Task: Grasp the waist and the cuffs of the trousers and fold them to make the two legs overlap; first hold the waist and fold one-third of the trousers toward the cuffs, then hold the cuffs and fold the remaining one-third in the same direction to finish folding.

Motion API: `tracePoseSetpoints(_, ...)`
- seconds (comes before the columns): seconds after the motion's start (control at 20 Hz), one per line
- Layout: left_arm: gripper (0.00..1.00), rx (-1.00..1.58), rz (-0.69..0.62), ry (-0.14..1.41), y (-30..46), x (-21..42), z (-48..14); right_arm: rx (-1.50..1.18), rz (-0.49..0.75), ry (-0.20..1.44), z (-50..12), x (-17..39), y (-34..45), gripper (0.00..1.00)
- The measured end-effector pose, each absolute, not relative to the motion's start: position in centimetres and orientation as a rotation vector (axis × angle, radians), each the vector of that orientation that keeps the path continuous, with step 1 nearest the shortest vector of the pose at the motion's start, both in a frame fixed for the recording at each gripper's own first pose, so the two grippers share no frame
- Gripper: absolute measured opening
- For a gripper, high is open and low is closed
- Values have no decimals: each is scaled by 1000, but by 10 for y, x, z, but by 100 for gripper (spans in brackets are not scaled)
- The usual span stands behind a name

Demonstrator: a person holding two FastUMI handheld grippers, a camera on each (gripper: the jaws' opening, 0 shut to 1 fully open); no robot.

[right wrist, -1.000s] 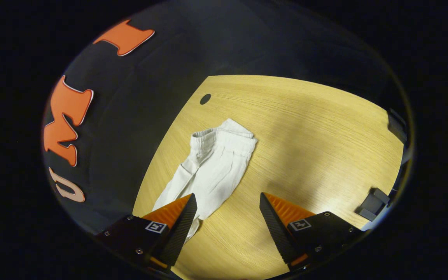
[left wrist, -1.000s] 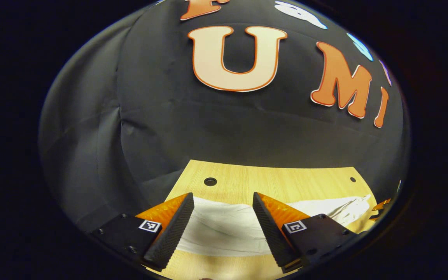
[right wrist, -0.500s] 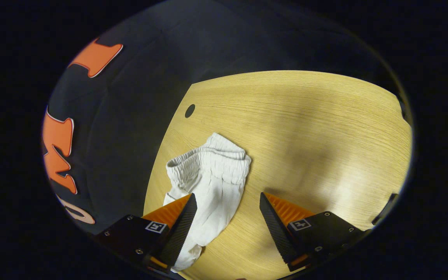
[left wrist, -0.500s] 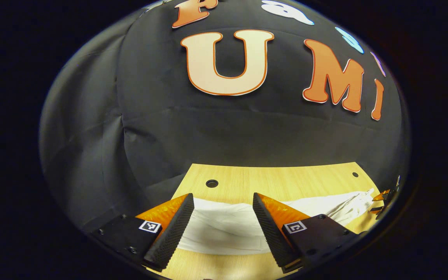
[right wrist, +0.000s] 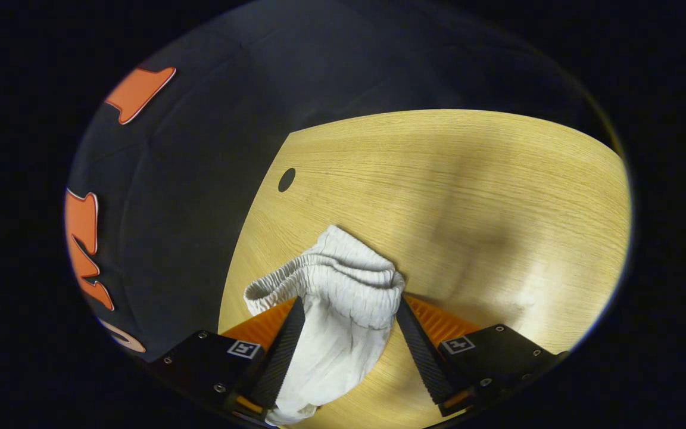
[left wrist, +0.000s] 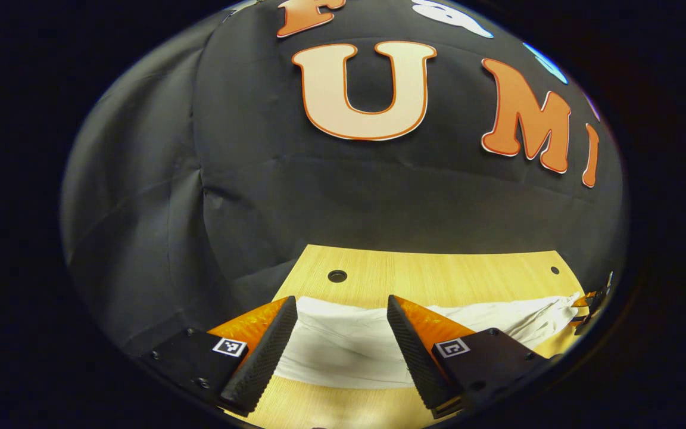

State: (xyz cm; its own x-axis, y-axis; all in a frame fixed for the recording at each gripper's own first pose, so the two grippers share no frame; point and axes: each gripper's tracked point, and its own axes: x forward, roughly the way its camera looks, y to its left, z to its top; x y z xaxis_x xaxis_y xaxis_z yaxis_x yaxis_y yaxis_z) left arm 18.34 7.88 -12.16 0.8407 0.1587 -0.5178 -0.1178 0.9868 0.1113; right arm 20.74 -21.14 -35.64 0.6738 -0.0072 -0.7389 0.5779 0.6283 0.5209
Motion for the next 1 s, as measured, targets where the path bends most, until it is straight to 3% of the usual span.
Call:
tracePoseSetpoints(0.1, 100, 68, 161, 550, 79, 183, -121, 821, -394, 767, -360, 200, -220, 79)
tracePoseSetpoints(0.25, 99, 35, 185, 545, 81, 185, -119, 788, -412, 767, -363, 193, -232, 29)
tracePoseSetpoints(0.3, 99, 21, 196, 545, 81, 185, -118, 780, -416, 761, -359, 190, -234, 22)
tracePoseSetpoints(0.35, 100, 9, 206, 542, 82, 187, -117, 779, -415, 757, -361, 190, -234, 8)
tracePoseSetpoints(0.45, 99, -1, 218, 533, 83, 190, -116, 794, -413, 755, -355, 190, -232, 1)
tracePoseSetpoints(0.8, 99, 75, 190, 502, 84, 191, -111, 831, -270, 599, -261, 177, -195, 1)
tracePoseSetpoints(1.0, 99, 37, 164, 483, 80, 188, -116, 725, -170, 537, -209, 160, -156, 0)
